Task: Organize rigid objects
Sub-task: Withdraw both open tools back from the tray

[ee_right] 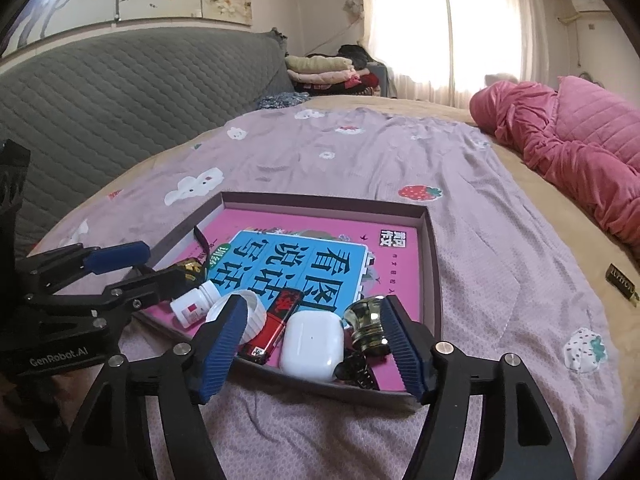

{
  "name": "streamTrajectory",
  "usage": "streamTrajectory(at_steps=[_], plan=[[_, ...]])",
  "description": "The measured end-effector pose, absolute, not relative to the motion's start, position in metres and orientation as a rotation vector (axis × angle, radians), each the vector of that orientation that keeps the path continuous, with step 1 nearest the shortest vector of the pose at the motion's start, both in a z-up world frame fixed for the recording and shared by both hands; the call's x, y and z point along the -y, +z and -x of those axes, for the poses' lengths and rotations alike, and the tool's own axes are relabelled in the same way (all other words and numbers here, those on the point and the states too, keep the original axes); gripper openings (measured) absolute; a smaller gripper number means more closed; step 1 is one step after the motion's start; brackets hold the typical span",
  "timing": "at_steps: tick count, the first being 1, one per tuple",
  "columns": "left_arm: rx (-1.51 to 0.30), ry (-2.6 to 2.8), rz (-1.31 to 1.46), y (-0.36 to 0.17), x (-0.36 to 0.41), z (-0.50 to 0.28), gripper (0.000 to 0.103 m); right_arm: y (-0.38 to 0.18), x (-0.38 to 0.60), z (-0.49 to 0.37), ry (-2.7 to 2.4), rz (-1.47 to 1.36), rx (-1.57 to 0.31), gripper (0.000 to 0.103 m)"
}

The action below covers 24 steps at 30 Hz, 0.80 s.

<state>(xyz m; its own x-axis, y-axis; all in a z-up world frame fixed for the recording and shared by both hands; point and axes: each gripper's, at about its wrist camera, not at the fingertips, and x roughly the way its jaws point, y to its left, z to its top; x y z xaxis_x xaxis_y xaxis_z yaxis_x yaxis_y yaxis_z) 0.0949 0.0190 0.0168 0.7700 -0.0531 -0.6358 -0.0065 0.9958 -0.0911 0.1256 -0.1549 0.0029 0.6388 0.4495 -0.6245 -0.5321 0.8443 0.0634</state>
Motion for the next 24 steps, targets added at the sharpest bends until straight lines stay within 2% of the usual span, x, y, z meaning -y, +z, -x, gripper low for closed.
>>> streamTrajectory(at_steps=[24], plan=[[-0.688, 0.017, 0.158, 0.021, -0.023, -0.075, 0.069, 0.021, 0.161, -0.1, 0.511, 0.113, -0.61, 0.076]])
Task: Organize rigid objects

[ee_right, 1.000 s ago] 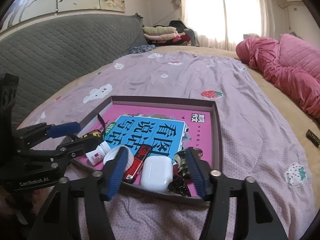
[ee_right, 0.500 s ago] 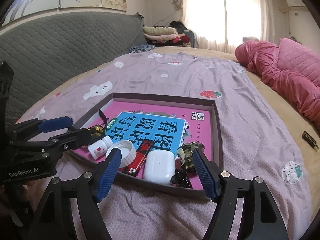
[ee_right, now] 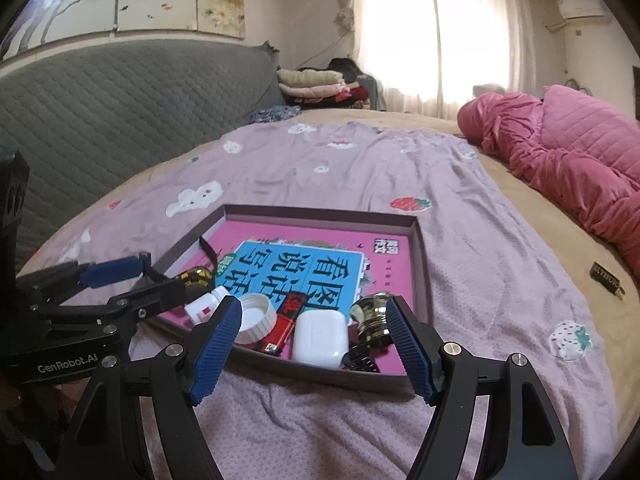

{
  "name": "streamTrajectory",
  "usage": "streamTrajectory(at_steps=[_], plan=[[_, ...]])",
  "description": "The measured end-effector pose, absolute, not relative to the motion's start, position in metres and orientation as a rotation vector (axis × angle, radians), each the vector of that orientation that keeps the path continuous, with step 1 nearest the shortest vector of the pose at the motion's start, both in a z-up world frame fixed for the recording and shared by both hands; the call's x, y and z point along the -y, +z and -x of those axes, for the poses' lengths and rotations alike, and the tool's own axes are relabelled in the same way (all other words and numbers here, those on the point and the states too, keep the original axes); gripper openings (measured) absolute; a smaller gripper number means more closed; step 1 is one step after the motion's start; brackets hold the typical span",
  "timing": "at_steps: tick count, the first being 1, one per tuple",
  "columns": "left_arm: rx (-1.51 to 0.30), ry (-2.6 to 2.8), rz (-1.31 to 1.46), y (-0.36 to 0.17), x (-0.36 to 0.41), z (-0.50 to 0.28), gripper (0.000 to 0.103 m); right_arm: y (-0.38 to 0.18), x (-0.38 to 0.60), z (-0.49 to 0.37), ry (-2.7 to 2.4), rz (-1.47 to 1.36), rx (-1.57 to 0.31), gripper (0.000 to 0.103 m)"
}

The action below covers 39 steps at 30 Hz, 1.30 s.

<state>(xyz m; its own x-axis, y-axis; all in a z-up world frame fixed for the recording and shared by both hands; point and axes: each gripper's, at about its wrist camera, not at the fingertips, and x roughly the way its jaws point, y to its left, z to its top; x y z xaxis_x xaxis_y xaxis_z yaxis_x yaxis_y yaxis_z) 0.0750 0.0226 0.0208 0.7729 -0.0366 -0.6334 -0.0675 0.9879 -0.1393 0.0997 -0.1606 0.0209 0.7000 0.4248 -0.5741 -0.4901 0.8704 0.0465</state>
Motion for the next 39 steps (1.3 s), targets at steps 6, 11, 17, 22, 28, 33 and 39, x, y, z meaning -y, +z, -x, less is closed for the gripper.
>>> streamTrajectory(at_steps=[6, 11, 17, 22, 28, 33, 39], plan=[[-0.703, 0.006, 0.184, 0.021, -0.026, -0.069, 0.069, 0.028, 0.165, -0.093, 0.469, 0.11, -0.596, 0.076], [-0.701, 0.001, 0.185, 0.024, -0.025, -0.061, 0.069, 0.027, 0.166, -0.084, 0.469, 0.099, -0.621, 0.076], [-0.715, -0.044, 0.198, 0.027, -0.021, -0.052, 0.069, 0.03, 0.163, -0.068, 0.485, 0.127, -0.613, 0.076], [-0.719, -0.003, 0.164, 0.031, -0.017, -0.042, 0.069, 0.034, 0.164, -0.057, 0.488, 0.123, -0.608, 0.076], [-0.743, 0.024, 0.142, 0.03, -0.014, -0.031, 0.069, 0.033, 0.165, -0.044, 0.491, 0.122, -0.622, 0.076], [-0.782, 0.076, 0.116, 0.025, -0.011, -0.024, 0.069, 0.032, 0.171, -0.035, 0.482, 0.112, -0.64, 0.076], [-0.816, 0.085, 0.125, 0.021, -0.011, -0.018, 0.069, 0.034, 0.179, -0.025, 0.465, 0.125, -0.633, 0.076]])
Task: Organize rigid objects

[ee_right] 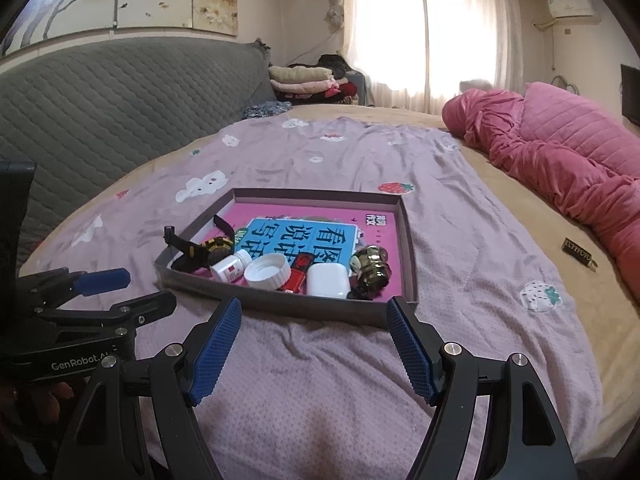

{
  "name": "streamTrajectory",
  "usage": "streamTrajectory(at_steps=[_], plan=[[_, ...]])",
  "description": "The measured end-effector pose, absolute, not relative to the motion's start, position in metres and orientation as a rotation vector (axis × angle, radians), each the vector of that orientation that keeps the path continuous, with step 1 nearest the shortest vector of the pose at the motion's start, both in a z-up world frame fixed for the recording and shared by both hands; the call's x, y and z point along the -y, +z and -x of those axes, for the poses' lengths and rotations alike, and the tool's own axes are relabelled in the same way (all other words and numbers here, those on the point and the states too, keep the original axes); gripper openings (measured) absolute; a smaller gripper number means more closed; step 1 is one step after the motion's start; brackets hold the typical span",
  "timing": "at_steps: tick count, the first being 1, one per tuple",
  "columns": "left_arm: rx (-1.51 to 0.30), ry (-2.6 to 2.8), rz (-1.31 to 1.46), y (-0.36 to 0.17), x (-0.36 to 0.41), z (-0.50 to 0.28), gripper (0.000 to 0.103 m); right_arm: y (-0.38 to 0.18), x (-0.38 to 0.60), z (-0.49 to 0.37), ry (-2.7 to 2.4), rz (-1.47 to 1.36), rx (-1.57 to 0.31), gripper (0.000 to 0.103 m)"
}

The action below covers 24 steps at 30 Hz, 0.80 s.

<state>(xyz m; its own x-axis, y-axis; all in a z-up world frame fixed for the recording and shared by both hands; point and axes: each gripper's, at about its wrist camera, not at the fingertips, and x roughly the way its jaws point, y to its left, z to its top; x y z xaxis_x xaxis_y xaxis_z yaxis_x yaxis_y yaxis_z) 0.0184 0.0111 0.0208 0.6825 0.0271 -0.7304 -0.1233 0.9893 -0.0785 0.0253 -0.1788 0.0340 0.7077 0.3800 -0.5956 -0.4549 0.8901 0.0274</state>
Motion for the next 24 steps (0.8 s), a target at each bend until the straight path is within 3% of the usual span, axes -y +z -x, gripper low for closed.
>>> streamTrajectory(at_steps=[24], plan=[[-0.832, 0.077, 0.131, 0.023, 0.002, 0.003, 0.069, 0.031, 0.178, 0.003, 0.46, 0.128, -0.698, 0.076]])
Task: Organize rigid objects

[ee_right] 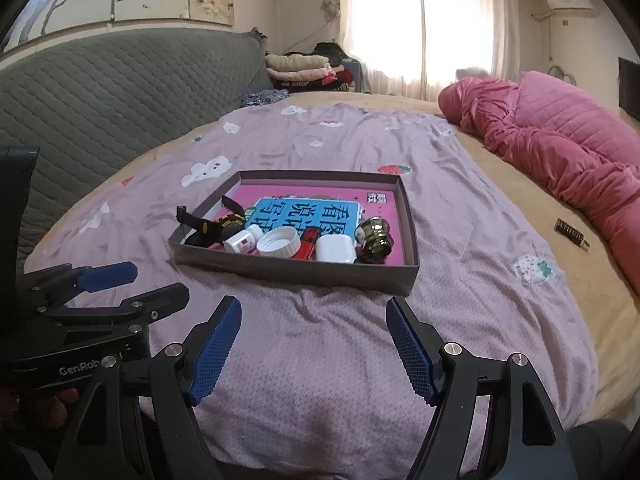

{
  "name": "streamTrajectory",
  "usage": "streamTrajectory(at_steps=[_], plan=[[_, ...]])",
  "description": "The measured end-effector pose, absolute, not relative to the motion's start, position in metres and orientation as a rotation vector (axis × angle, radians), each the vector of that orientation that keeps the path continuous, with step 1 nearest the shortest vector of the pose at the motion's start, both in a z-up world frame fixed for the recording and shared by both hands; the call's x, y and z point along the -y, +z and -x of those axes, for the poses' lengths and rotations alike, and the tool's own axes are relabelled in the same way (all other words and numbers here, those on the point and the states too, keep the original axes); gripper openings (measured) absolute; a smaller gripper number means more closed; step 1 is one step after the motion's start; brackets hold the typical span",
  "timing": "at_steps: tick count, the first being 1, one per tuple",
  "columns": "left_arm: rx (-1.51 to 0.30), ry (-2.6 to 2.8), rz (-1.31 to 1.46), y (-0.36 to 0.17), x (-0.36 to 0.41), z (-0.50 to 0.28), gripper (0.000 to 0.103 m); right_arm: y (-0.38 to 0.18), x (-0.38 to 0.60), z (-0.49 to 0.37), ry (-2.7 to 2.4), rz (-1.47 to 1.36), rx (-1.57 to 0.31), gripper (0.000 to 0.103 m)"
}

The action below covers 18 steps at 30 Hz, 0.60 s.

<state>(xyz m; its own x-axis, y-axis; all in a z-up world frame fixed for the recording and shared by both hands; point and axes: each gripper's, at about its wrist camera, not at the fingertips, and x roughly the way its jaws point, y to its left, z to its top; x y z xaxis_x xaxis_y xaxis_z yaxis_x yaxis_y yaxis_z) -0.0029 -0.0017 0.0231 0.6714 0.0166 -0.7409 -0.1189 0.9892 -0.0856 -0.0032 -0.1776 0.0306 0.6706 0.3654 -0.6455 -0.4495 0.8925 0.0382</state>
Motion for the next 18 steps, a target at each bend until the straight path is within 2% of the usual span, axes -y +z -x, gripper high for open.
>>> streamTrajectory(at_steps=[18], plan=[[-0.891, 0.088, 0.146, -0.004, -0.003, -0.011, 0.069, 0.002, 0.17, -0.018, 0.459, 0.107, -0.746, 0.076]])
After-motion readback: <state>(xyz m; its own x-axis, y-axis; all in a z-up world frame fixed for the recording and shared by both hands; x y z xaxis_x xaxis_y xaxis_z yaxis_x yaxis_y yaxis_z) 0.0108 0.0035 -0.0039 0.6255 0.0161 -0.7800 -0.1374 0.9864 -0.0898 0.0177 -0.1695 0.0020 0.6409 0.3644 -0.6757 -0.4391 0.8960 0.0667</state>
